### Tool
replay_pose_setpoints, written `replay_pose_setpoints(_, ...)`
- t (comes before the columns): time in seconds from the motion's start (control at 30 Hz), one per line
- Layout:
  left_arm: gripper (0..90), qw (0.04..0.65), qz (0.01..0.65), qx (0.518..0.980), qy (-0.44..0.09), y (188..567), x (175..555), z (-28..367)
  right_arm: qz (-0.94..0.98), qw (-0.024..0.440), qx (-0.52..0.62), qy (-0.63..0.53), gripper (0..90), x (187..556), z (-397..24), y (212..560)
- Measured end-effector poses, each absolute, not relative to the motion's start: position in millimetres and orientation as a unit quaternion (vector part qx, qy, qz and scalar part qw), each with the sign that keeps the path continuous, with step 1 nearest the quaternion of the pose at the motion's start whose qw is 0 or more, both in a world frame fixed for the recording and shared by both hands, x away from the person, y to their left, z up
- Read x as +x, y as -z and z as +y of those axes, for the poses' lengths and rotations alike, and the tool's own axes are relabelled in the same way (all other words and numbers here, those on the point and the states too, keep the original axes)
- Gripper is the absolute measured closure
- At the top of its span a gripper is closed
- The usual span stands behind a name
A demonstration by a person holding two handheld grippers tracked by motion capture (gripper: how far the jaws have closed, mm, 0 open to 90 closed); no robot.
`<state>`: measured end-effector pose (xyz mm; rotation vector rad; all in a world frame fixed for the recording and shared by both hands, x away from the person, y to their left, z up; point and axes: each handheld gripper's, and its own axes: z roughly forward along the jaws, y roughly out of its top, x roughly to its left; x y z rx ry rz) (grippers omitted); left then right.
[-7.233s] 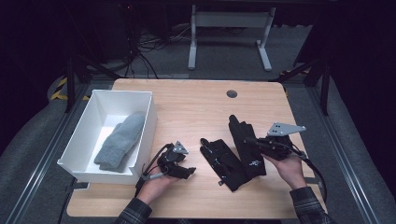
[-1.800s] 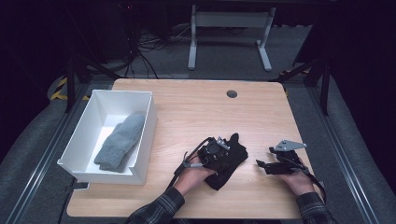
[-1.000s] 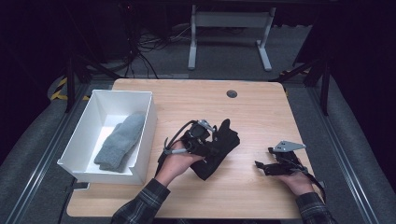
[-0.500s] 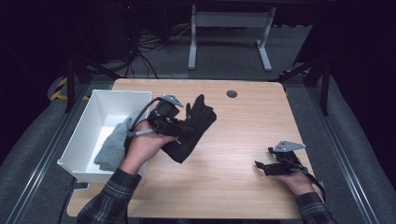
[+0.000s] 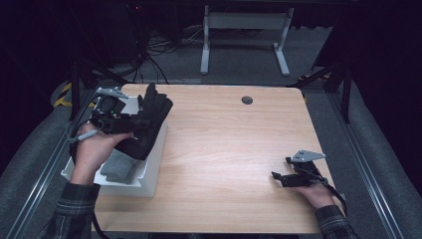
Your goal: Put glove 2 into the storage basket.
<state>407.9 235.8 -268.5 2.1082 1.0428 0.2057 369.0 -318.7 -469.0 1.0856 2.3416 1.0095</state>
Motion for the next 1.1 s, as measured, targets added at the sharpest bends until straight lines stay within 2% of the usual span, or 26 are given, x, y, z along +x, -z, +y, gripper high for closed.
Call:
replay_pose_setpoints(0.23, 67.6, 0.355, 0.462, 0.809, -0.077, 299, 414, 271, 0.830, 0.184, 0.385, -0.358, 16.2, 369, -319, 469)
replay_pose_setpoints(0.67, 65.5, 0.301, 0.507, 0.806, -0.060, 359, 437, 281, 0.830, 0.184, 0.385, -0.358, 16.2, 369, -319, 469)
replay_pose_setpoints(0.77, 57.1, 0.284, 0.511, 0.809, -0.062, 368, 439, 281, 0.830, 0.184, 0.385, -0.358, 16.2, 369, -319, 469)
replay_pose_setpoints(0.87, 41.7, 0.277, 0.518, 0.806, -0.072, 371, 440, 282, 0.830, 0.184, 0.385, -0.358, 16.2, 369, -319, 469)
replay_pose_setpoints(0.9, 31.7, 0.286, 0.520, 0.800, -0.084, 368, 439, 283, 0.830, 0.184, 0.385, -0.358, 16.2, 369, -319, 469)
replay_pose_setpoints(1.03, 22.3, 0.299, 0.521, 0.793, -0.103, 357, 437, 283, 0.830, 0.184, 0.385, -0.358, 16.2, 369, -319, 469)
replay_pose_setpoints(1.1, 21.8, 0.312, 0.514, 0.792, -0.108, 347, 435, 280, 0.830, 0.184, 0.385, -0.358, 16.1, 369, -319, 469)
